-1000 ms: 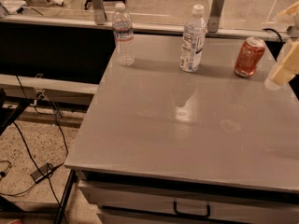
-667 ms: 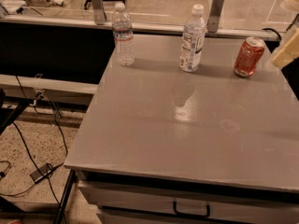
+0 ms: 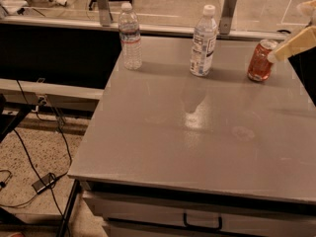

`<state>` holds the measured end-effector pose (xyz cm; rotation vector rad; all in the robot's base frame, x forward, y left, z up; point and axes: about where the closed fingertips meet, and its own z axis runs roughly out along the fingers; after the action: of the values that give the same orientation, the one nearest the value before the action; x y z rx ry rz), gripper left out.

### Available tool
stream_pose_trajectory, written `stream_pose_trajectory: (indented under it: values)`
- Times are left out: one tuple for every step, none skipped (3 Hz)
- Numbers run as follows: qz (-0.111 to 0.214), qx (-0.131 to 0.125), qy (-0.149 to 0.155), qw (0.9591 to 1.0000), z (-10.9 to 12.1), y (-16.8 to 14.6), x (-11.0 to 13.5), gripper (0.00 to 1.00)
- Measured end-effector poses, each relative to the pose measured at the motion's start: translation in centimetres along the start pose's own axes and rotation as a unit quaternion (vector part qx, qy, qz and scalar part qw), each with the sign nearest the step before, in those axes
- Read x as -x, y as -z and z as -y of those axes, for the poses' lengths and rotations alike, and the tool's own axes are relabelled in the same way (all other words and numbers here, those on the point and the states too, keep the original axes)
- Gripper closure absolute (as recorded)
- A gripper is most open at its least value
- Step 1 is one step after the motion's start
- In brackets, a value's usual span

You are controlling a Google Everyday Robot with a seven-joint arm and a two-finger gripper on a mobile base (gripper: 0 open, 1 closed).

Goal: Knock coke can over

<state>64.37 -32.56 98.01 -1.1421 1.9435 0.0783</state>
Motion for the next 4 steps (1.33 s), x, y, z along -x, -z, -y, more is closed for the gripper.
stream_pose_trajectory:
  values:
    - [0.041, -0.012, -0.050, 0.9979, 2.0, -2.9, -2.5, 0.00]
    - [0.093, -0.011, -0.089, 0.9916, 2.7, -5.3, -4.7, 0.00]
    - [0.142, -0.007, -0.110, 0.9837, 2.7, -6.7, -5.5, 0.00]
    - [0.186, -0.002, -0.133, 0.9736, 2.3, -7.8, -6.2, 0.00]
